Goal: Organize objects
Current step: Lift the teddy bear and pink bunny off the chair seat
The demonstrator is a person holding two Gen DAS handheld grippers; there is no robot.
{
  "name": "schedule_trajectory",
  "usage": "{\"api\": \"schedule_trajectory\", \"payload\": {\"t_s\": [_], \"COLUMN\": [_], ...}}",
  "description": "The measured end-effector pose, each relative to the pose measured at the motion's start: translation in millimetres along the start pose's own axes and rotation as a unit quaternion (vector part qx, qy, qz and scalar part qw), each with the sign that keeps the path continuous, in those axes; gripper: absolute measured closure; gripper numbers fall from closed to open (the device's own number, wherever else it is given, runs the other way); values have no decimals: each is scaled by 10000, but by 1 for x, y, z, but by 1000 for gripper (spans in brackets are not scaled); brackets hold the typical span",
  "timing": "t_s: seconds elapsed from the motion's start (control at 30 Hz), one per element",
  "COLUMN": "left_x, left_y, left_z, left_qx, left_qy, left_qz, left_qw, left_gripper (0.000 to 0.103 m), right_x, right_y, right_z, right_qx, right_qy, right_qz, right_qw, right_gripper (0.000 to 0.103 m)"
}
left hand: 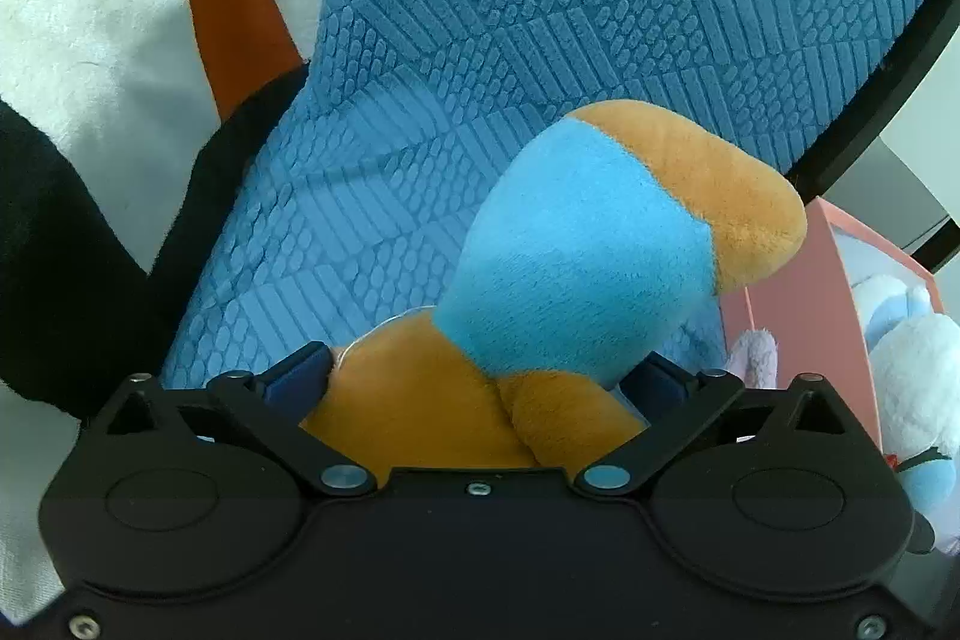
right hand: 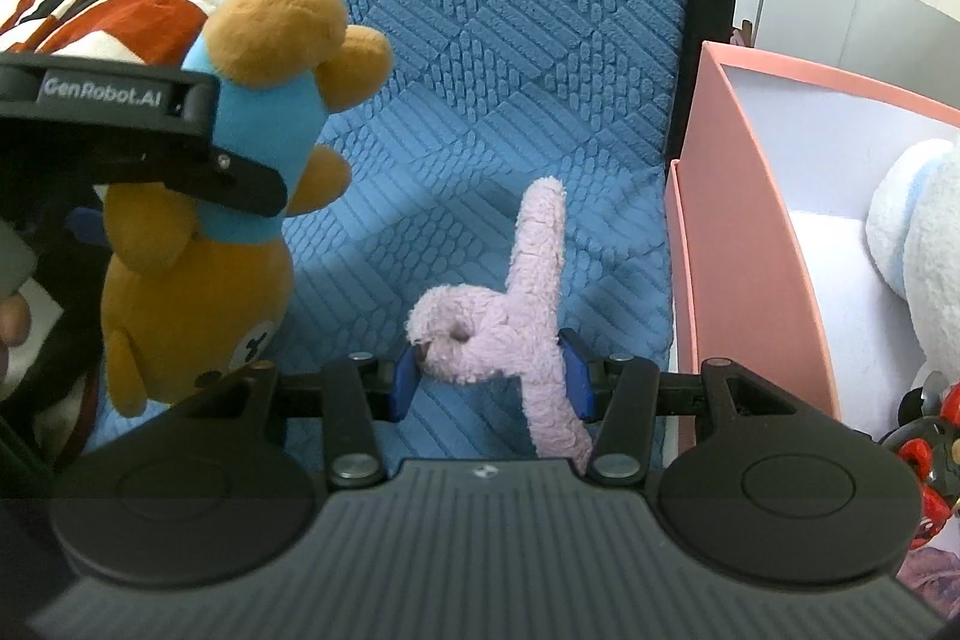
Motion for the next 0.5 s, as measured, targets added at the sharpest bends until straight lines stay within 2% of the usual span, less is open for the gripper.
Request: {"api": "schedule_trajectory", "payload": {"t_s": [0.5], "left_x": [18], "left_y": [12], "left_z": [3], "left_qx": [453], "left_qy": [24], "left_qz": [-222], "left_qw": [9987], "left_gripper": [1], "right_x": [5], "right_y": [-1], "right_z": [-4], "right_qx": [32], "right_qy": [-45], "right_qz": [-102], "right_qw": [9999], "right_gripper": [52]}}
Point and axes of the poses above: each gripper's, at about its wrist camera, not at the fingertips, and x roughly the way its jaws point, y to its right, z to its underside, the point moved 7 cm from there along x, roughly the way its jaws point, and after that the axes turned 1 degree about -x, right-handed, at the moved point
